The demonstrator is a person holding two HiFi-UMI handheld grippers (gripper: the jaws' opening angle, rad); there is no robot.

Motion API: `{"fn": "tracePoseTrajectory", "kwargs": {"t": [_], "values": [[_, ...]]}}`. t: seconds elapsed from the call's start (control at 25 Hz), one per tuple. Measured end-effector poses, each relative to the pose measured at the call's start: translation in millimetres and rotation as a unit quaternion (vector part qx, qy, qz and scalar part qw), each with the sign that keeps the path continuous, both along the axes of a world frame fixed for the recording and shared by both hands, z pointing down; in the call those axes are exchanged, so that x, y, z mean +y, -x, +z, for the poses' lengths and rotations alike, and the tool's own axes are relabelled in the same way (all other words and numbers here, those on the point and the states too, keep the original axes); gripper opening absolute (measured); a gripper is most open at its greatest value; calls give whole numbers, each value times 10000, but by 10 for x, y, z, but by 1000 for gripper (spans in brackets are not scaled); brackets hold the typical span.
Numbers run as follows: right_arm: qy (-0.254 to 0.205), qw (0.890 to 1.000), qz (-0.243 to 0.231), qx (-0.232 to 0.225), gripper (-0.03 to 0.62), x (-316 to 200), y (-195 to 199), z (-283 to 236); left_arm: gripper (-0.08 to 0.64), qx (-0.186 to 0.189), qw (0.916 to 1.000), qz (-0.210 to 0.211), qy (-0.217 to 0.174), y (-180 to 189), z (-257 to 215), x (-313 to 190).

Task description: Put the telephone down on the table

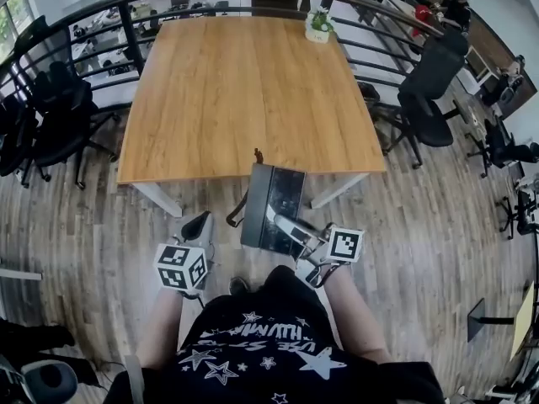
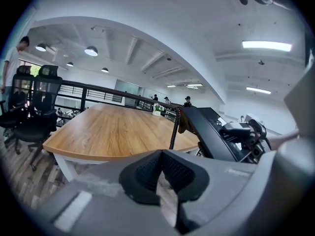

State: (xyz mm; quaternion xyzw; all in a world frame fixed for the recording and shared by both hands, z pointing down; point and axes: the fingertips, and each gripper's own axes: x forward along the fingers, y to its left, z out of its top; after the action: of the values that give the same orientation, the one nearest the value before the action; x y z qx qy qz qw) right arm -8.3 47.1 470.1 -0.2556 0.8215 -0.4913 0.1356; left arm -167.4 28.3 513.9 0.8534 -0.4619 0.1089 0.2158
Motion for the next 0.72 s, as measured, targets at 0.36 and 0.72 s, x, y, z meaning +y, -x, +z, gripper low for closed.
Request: {"fn": "tracePoseTrajectory", "kwargs": {"t": [0.36, 0.72], "values": [[32, 9999, -139, 97, 167, -159, 79, 78, 2, 20, 9998, -90, 152, 65, 108, -99], [272, 9990, -242, -275, 164, -568, 73, 205, 2, -7, 9996, -185, 207, -39, 150, -429]]}}
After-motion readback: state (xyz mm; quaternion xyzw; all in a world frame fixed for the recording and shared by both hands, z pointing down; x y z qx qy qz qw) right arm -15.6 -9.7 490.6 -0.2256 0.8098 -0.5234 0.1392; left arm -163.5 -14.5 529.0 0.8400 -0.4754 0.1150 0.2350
